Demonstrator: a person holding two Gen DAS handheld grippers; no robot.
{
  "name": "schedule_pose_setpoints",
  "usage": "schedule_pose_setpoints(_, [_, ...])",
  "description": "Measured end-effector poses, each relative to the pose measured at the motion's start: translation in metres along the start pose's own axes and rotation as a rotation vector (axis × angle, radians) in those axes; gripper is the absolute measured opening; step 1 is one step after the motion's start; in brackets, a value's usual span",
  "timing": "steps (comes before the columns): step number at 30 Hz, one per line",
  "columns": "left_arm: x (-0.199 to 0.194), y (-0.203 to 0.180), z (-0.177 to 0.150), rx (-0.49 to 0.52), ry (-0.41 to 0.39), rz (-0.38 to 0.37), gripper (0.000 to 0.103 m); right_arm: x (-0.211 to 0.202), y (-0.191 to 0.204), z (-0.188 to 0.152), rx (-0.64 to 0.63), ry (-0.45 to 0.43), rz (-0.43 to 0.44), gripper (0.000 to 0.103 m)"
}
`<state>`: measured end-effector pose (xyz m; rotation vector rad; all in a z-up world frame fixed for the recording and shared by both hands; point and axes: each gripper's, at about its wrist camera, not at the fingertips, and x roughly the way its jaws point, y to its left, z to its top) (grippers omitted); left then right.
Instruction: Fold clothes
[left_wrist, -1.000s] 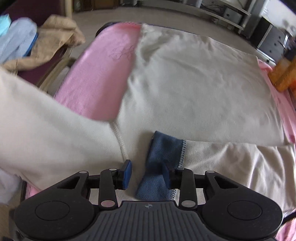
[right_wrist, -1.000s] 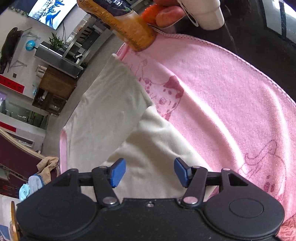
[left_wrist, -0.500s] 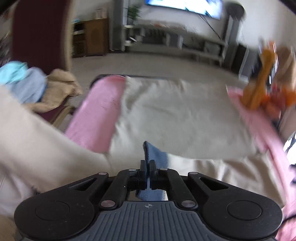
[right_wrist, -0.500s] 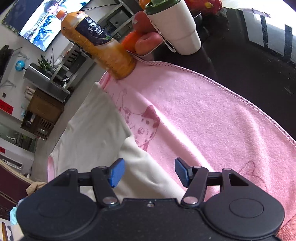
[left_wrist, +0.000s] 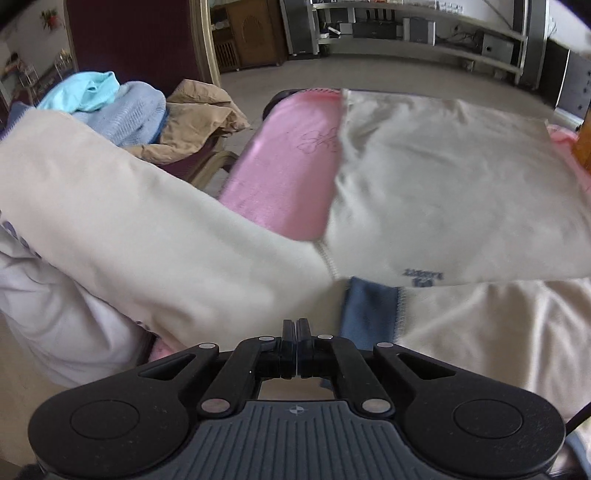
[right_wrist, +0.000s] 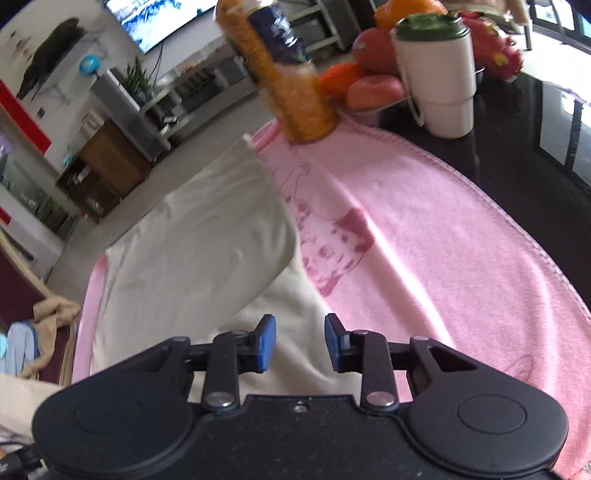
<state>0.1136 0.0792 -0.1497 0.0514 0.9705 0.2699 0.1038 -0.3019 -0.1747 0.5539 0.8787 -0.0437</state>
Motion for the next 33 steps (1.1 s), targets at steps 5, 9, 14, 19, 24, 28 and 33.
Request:
schedule_pose_setpoints(5, [0.001,-0.01,-0.003,0.039,0.016,-0.094,0.002,0.011,-0.002,-0.005,0.017,0.092,-0.001,0.016])
schedule_pose_setpoints(9, [0.008,-0.032,-0.01,0.134,0.054,-0.184,0.009,0.038,-0.008,-0.013,0.018,0.226,-0.097,0.009])
schedule_pose_setpoints(14, [0.006,-0.043,-0.022,0.247,0.05,-0.092,0.019,0.032,-0.015,-0.012,-0.005,0.205,-0.19,0.0])
schedule_pose_setpoints(19, [-0.006,-0.014,-0.013,0.13,0.008,-0.056,0.016,0.003,-0.026,-0.006,-0.003,0.055,-0.341,0.009])
schedule_pose_setpoints(24, [-0.012,-0.013,0.0,0.017,-0.01,-0.223,0.016,-0.003,-0.022,0.004,0.113,-0.012,-0.006,0.009])
schedule_pose_setpoints(28, [-0.006,-0.05,0.001,0.106,0.0,-0.325,0.016,0.037,0.013,0.003,0.081,0.136,0.224,0.01])
schedule_pose_setpoints(33, [0.007,-0.093,0.001,0.222,0.026,-0.389,0.021,0.09,0.054,-0.013,0.034,0.373,0.411,0.021])
